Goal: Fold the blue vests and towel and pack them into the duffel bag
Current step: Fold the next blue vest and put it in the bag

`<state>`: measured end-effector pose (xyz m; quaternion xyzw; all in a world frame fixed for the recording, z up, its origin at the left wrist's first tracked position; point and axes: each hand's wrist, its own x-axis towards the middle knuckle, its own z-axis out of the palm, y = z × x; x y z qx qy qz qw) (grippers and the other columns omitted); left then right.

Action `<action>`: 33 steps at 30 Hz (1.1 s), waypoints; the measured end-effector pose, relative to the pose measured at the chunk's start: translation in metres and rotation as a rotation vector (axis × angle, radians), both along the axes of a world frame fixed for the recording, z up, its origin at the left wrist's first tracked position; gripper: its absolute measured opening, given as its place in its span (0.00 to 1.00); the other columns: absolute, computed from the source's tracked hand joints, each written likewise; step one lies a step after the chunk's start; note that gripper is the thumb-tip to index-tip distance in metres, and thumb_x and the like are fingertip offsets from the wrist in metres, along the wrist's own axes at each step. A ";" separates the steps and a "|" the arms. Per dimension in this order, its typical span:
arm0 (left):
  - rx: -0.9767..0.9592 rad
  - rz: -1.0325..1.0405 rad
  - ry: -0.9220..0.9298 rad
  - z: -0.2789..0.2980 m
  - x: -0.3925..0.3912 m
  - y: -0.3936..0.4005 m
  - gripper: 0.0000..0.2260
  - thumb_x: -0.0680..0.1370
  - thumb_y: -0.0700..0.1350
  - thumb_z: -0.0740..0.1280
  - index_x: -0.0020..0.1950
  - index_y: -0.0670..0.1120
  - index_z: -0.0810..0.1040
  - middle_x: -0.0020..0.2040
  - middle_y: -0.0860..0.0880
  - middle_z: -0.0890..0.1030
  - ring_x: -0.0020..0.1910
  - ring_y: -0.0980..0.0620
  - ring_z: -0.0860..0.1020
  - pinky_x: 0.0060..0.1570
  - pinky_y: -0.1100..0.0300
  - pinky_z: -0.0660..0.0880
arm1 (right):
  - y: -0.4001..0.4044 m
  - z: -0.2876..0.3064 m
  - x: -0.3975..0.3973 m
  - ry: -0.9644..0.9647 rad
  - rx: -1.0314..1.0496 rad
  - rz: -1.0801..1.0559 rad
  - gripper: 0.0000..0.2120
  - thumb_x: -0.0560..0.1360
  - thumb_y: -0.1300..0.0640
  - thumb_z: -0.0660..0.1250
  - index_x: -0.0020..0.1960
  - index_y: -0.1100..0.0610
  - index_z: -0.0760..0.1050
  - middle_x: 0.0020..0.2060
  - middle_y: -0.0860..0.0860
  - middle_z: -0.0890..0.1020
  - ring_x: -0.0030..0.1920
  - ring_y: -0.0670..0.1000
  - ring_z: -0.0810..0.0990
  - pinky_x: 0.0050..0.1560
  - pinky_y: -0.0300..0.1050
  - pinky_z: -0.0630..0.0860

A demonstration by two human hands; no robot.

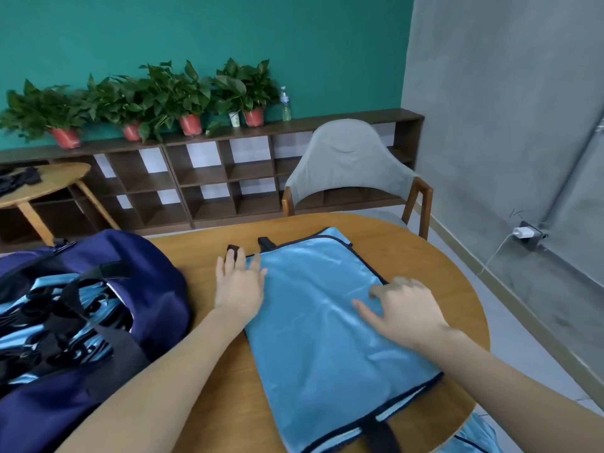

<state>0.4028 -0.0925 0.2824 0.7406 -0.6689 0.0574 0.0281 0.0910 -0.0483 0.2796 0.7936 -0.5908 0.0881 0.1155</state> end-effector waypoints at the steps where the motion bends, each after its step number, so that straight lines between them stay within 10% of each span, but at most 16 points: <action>1: 0.006 -0.013 0.079 -0.003 -0.006 0.003 0.25 0.86 0.57 0.46 0.82 0.51 0.57 0.82 0.41 0.55 0.81 0.40 0.49 0.78 0.42 0.45 | -0.001 -0.006 -0.001 -0.028 0.057 0.055 0.33 0.76 0.28 0.43 0.53 0.48 0.80 0.43 0.45 0.82 0.50 0.49 0.76 0.55 0.47 0.71; 5: 0.149 -0.045 0.219 -0.023 -0.028 0.016 0.32 0.81 0.68 0.46 0.82 0.55 0.55 0.82 0.44 0.53 0.81 0.42 0.47 0.79 0.43 0.43 | 0.002 -0.030 0.001 -0.127 0.213 0.167 0.34 0.78 0.28 0.46 0.76 0.45 0.65 0.73 0.44 0.68 0.74 0.48 0.62 0.73 0.47 0.59; 10: 0.182 -0.146 0.167 -0.027 -0.020 -0.002 0.35 0.79 0.72 0.41 0.82 0.59 0.49 0.83 0.47 0.49 0.82 0.45 0.43 0.79 0.45 0.43 | 0.014 -0.039 0.019 -0.165 0.220 0.064 0.37 0.79 0.28 0.42 0.80 0.47 0.57 0.80 0.47 0.57 0.79 0.48 0.52 0.79 0.50 0.47; 18: 0.028 -0.280 0.025 -0.024 -0.018 -0.009 0.31 0.82 0.66 0.45 0.82 0.53 0.54 0.81 0.46 0.59 0.81 0.46 0.52 0.79 0.47 0.47 | 0.021 -0.042 0.036 -0.170 0.211 -0.028 0.42 0.75 0.28 0.36 0.81 0.48 0.56 0.80 0.49 0.58 0.80 0.51 0.52 0.80 0.54 0.47; 33: -0.086 -0.505 0.643 -0.026 -0.009 0.175 0.17 0.77 0.63 0.67 0.56 0.54 0.86 0.61 0.55 0.82 0.62 0.67 0.73 0.66 0.73 0.63 | 0.114 -0.042 -0.027 -0.452 0.011 0.357 0.22 0.81 0.37 0.57 0.57 0.50 0.83 0.56 0.40 0.81 0.60 0.43 0.77 0.62 0.48 0.76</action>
